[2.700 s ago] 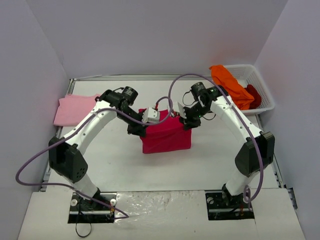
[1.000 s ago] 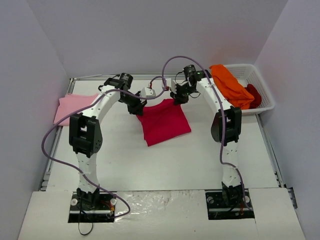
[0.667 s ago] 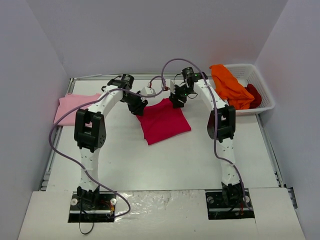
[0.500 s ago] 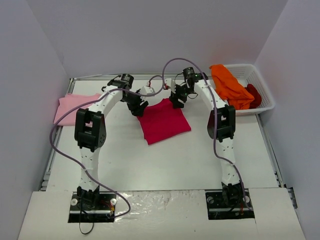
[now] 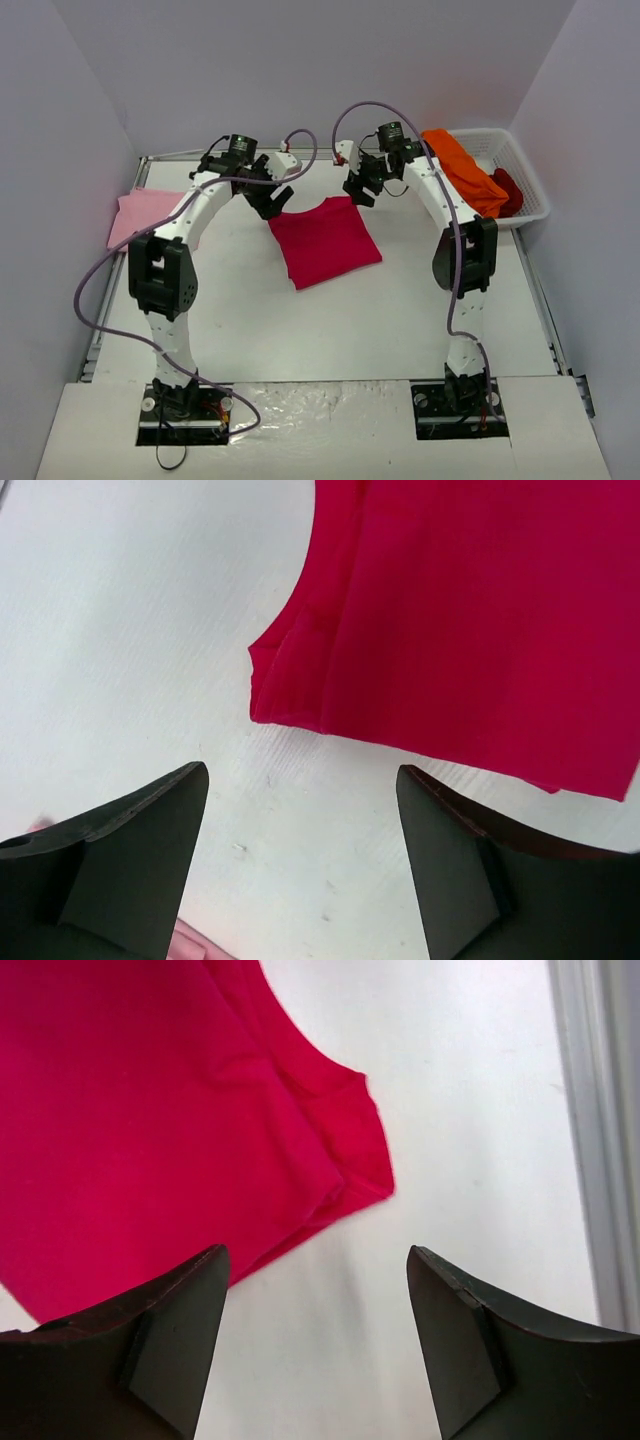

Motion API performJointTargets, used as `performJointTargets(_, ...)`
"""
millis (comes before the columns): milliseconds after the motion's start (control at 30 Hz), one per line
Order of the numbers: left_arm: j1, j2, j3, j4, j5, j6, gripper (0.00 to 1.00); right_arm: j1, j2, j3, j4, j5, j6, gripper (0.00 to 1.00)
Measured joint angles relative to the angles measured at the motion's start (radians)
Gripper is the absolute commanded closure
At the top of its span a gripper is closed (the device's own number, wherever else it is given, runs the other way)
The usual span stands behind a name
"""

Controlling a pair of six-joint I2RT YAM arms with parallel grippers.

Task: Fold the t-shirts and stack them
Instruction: Fold the long partially folded tshirt into a neat square, then put the neatly folded tshirt into the corner of the board with the left arm

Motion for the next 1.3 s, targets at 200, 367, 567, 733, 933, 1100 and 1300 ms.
performJointTargets(200, 0.000, -0.142, -0.117, 0.044, -0.043, -0.139, 0.08, 0.021, -0.187, -0.139, 0.037, 0.150, 0.089, 0.31)
performJointTargets(367, 0.013, -0.183, -0.188, 0.063, -0.075, -0.268, 0.06, 0.131, -0.285, -0.301, 0.103, 0.428, 0.195, 0.21)
performJointTargets(567, 0.080, -0.211, -0.318, 0.073, -0.016, -0.378, 0.06, 0.330, -0.443, -0.624, 0.216, 0.640, 0.247, 0.21)
performJointTargets(733, 0.212, -0.211, -0.332, 0.099, 0.112, -0.455, 0.06, 0.467, -0.460, -0.700, 0.322, 0.794, 0.285, 0.22)
performJointTargets(933, 0.304, -0.211, -0.341, 0.113, 0.129, -0.514, 0.06, 0.559, -0.439, -0.713, 0.385, 0.882, 0.325, 0.22)
performJointTargets(1100, 0.346, -0.215, -0.404, 0.149, 0.129, -0.566, 0.06, 0.626, -0.373, -0.708, 0.411, 0.917, 0.349, 0.22)
performJointTargets(1300, 0.368, -0.221, -0.416, 0.168, 0.123, -0.604, 0.06, 0.700, -0.301, -0.708, 0.411, 0.928, 0.371, 0.22)
